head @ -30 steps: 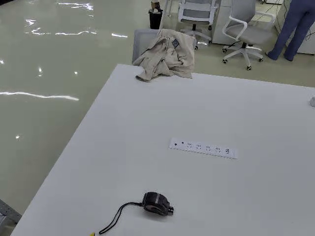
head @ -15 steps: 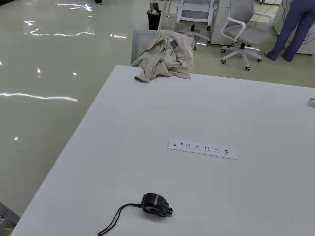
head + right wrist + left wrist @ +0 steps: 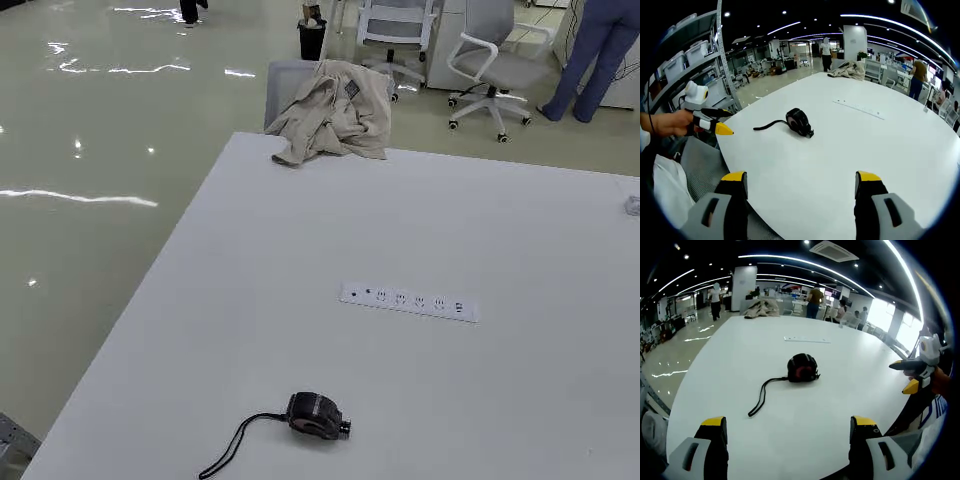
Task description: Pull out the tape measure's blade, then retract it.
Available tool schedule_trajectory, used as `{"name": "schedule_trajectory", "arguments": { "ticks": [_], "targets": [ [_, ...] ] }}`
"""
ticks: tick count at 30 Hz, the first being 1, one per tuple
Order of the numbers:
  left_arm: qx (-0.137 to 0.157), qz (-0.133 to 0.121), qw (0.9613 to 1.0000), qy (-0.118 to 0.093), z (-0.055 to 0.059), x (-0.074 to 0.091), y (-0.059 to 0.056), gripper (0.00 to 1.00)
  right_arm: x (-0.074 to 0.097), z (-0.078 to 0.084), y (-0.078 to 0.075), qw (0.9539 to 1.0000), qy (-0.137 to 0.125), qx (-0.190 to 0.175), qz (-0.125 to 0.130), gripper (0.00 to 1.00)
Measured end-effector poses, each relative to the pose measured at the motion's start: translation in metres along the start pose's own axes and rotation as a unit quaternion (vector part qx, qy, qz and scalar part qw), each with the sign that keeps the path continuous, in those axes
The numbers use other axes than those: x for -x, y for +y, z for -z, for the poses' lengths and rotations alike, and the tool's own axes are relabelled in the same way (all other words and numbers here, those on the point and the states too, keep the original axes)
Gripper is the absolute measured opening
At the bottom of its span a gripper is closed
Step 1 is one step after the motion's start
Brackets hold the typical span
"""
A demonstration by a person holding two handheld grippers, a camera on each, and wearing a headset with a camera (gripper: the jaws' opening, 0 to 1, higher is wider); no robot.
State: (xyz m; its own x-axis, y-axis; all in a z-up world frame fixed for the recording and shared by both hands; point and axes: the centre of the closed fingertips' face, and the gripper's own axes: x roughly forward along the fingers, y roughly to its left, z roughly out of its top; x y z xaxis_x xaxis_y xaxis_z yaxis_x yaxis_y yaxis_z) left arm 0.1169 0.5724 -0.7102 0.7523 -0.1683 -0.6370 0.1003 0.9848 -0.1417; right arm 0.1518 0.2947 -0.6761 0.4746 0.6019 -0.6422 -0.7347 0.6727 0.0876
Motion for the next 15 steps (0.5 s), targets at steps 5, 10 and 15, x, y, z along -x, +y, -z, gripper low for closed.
{"name": "schedule_trajectory", "arguments": {
  "ticks": [5, 10, 15],
  "targets": [
    [-0.011, 0.004, 0.9999, 0.005, -0.0006, 0.0043, 0.0041, 1.0, 0.002, 0.0045, -0.0021, 1.0, 0.006, 0.004, 0.001, 0.91],
    [-0.012, 0.005, 0.9999, 0.006, -0.0019, 0.0069, 0.0078, 1.0, 0.0052, 0.0067, -0.0047, 0.9999, 0.01, 0.005, 0.004, 0.91],
    [-0.011, 0.006, 0.9999, 0.006, -0.0028, 0.0081, 0.0086, 1.0, 0.0063, 0.009, -0.0056, 0.9999, 0.012, 0.005, 0.004, 0.91]
  ]
}}
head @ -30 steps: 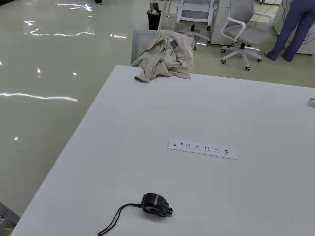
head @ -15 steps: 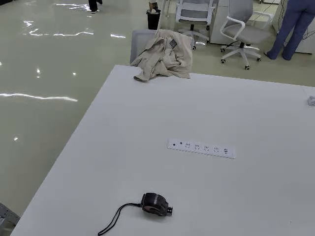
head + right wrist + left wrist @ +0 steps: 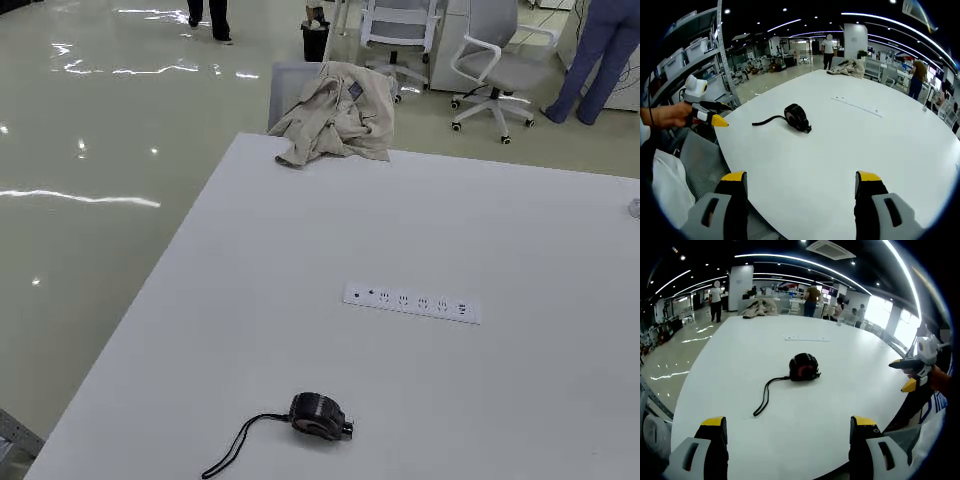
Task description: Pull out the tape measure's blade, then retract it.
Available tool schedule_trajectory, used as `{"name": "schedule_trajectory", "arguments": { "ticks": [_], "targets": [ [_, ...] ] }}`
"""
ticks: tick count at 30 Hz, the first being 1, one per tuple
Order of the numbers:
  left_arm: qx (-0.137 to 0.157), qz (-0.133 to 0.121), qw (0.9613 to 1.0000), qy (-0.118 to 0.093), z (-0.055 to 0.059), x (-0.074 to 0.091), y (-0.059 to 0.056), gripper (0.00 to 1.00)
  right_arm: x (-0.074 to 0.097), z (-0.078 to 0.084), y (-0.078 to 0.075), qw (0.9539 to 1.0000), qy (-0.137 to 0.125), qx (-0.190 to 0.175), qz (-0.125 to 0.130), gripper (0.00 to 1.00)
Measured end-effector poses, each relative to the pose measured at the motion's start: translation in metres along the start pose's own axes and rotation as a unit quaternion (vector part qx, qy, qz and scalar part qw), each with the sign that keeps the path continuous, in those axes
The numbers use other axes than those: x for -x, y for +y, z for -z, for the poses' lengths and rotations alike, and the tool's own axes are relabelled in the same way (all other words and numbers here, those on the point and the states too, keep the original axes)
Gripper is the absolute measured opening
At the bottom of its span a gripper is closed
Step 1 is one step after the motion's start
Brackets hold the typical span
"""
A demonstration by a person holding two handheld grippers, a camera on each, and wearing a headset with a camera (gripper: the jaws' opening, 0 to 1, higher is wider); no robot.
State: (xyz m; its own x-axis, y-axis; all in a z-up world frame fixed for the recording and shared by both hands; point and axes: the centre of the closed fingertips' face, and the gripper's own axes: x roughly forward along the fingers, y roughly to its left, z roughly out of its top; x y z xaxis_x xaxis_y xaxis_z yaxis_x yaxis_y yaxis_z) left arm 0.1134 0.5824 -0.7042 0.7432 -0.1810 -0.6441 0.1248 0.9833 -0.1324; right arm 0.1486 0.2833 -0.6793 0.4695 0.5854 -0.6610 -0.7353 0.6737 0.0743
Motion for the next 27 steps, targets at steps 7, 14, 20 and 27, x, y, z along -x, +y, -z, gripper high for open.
{"name": "schedule_trajectory", "arguments": {
  "ticks": [7, 14, 20, 27],
  "targets": [
    [0.006, 0.007, 1.0, 0.001, 0.0004, 0.001, -0.0012, 1.0, 0.0008, 0.0005, -0.0011, 1.0, 0.001, -0.001, 0.0, 0.91],
    [0.013, 0.012, 0.9998, 0.001, -0.0013, 0.0027, -0.0033, 1.0, 0.001, -0.0008, -0.002, 1.0, 0.0, -0.003, 0.0, 0.9],
    [0.023, 0.016, 0.9996, 0.002, -0.0002, 0.0021, -0.004, 1.0, 0.0, -0.0004, -0.0014, 1.0, -0.002, -0.002, 0.0, 0.9],
    [0.021, 0.018, 0.9996, 0.001, -0.0022, 0.0037, -0.0045, 1.0, -0.0009, -0.0011, -0.0006, 1.0, -0.003, -0.001, -0.001, 0.9]
  ]
}}
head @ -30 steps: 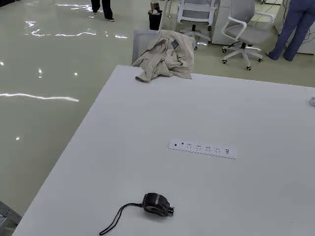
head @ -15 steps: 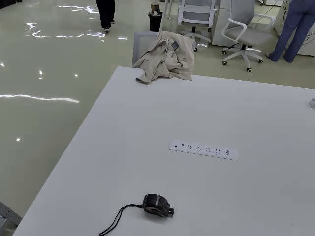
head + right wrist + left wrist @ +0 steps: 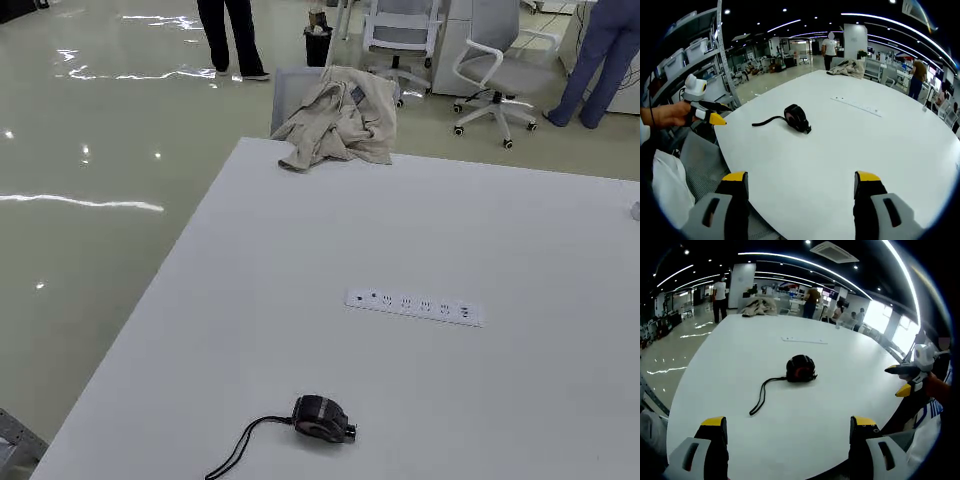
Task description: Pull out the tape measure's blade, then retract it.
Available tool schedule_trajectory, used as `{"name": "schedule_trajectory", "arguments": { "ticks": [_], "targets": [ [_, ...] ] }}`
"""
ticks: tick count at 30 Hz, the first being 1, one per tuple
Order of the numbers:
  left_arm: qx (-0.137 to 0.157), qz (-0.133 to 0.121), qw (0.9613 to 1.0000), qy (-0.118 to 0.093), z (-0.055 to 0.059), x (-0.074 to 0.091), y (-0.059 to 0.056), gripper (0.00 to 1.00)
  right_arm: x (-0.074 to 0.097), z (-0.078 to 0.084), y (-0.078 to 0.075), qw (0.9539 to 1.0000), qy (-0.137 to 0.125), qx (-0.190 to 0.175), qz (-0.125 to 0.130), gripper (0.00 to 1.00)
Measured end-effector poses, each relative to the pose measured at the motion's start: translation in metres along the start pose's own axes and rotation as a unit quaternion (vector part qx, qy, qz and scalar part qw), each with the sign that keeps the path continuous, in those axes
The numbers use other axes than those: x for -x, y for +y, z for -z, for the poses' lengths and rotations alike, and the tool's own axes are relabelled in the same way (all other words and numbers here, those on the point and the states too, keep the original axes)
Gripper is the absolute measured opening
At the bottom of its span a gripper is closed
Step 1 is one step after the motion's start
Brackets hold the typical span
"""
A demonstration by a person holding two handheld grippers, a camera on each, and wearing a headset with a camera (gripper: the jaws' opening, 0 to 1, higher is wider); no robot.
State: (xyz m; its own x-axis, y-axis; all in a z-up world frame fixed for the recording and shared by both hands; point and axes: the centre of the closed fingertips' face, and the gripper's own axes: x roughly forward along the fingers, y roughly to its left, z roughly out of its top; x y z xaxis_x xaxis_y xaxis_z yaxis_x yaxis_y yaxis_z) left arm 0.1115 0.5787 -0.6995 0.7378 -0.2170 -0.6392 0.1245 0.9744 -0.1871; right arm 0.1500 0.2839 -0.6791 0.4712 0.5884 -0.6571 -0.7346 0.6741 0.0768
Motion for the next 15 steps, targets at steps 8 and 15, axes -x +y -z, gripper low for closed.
{"name": "schedule_trajectory", "arguments": {
  "ticks": [8, 15],
  "targets": [
    [-0.002, -0.007, 1.0, -0.003, -0.0013, 0.002, 0.0038, 1.0, -0.0004, 0.0009, 0.0021, 1.0, 0.001, 0.0, -0.004, 0.89],
    [-0.002, -0.006, 1.0, -0.001, 0.0008, 0.004, 0.0041, 1.0, -0.001, 0.003, 0.0012, 1.0, 0.004, 0.001, -0.004, 0.89]
  ]
}}
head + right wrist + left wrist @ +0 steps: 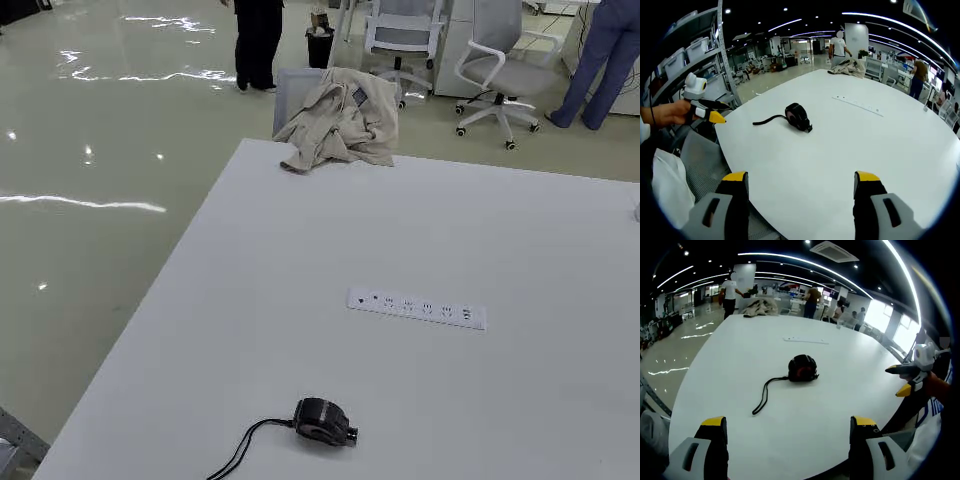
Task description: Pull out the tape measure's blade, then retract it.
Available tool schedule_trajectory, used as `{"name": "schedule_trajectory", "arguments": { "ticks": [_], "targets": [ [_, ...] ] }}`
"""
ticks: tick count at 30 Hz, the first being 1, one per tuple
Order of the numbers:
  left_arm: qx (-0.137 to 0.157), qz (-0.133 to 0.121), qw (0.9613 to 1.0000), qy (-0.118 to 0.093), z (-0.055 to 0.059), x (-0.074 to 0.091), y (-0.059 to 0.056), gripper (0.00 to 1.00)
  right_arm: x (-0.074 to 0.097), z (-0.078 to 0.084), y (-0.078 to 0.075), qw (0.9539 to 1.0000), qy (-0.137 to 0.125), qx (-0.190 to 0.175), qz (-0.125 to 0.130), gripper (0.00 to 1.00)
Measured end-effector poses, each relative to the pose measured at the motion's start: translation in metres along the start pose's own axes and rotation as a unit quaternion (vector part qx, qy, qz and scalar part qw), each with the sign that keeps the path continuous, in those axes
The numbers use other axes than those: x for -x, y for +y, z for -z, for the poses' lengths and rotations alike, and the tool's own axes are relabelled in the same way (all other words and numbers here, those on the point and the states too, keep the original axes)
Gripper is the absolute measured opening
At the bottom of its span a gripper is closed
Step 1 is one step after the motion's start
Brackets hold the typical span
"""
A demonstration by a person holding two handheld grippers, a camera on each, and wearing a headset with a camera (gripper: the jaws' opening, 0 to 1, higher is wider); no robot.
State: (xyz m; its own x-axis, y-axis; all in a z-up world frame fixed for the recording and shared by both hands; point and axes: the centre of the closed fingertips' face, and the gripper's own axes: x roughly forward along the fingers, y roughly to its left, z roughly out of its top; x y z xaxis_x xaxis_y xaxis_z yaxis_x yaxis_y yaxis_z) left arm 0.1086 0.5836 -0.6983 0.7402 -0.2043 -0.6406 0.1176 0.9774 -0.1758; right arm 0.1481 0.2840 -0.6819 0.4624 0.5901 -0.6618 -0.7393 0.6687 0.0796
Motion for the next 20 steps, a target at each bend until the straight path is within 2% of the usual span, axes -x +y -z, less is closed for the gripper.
{"name": "schedule_trajectory", "arguments": {
  "ticks": [20],
  "targets": [
    [-0.001, 0.005, 0.9999, -0.016, -0.0095, 0.0008, -0.0035, 1.0, -0.0011, 0.0042, 0.0006, 1.0, 0.005, -0.005, -0.001, 0.87]
  ]
}}
